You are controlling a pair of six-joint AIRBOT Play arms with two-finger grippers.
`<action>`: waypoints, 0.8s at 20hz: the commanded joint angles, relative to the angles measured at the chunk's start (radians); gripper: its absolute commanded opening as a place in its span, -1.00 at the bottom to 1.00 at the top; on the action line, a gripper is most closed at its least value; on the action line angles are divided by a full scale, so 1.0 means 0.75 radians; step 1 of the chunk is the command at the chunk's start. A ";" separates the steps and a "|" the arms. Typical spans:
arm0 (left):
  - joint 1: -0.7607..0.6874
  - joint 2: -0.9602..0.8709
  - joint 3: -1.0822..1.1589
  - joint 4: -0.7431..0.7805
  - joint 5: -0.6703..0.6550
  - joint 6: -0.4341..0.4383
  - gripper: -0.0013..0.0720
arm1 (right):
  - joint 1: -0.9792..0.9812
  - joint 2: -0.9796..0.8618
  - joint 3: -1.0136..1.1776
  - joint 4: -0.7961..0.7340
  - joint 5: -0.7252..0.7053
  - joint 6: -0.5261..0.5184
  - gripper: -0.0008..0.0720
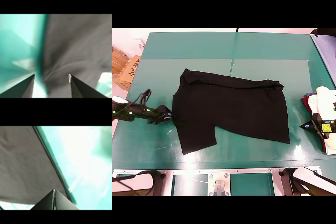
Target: Fold the shirts.
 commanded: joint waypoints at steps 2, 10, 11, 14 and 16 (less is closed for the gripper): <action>0.003 -0.149 0.000 -0.312 0.017 0.269 0.43 | -0.031 -0.035 -0.092 -0.006 -0.003 -0.115 -0.30; 0.003 -0.227 0.029 -0.344 -0.076 0.369 -0.91 | 0.089 -0.086 -0.237 -0.007 -0.104 -0.174 0.18; 0.003 -0.227 0.033 -0.347 -0.094 0.369 -0.91 | 0.115 -0.089 -0.259 -0.008 -0.118 -0.174 0.18; 0.003 -0.227 0.033 -0.348 -0.100 0.369 -0.91 | 0.190 -0.091 -0.293 -0.006 -0.158 -0.173 0.18; 0.003 -0.227 0.033 -0.348 -0.100 0.369 -0.91 | 0.224 -0.091 -0.292 0.026 -0.200 -0.174 0.18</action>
